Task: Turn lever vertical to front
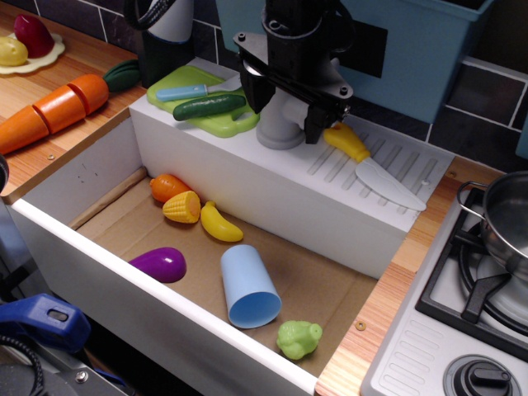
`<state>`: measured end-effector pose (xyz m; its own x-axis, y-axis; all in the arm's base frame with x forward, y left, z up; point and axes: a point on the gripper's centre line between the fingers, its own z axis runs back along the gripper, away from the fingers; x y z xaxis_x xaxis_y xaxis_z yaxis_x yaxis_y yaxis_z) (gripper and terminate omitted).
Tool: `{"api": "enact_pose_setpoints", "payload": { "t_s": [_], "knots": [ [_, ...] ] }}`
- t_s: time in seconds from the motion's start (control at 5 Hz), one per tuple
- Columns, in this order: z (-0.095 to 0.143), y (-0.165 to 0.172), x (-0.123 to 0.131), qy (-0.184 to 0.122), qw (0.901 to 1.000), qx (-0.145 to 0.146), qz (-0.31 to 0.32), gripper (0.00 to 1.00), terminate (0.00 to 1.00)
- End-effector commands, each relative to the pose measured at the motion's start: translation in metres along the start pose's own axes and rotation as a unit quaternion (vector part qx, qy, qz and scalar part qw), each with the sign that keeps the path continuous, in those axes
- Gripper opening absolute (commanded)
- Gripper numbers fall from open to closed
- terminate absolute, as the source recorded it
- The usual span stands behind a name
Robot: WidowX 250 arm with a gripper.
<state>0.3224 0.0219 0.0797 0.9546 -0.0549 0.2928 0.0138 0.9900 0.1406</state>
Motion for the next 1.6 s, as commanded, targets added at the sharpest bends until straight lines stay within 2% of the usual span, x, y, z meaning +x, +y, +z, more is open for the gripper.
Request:
{"api": "enact_pose_setpoints", "payload": {
  "t_s": [0.0,0.4,0.6,0.8,1.2,1.4],
  "knots": [
    [0.000,0.000,0.000,0.000,1.0000,0.000,0.000,1.00,0.00],
    [0.011,-0.012,0.028,-0.061,0.9981,0.011,-0.003,1.00,0.00],
    [0.017,-0.012,0.040,-0.081,0.9966,0.015,-0.007,1.00,0.00],
    [0.023,-0.010,0.055,-0.086,0.9961,0.014,-0.016,1.00,0.00],
    [0.020,-0.004,0.068,-0.101,0.9946,0.005,-0.023,1.00,0.00],
    [0.014,-0.006,0.064,-0.093,0.9957,-0.003,-0.008,0.00,0.00]
  ]
}}
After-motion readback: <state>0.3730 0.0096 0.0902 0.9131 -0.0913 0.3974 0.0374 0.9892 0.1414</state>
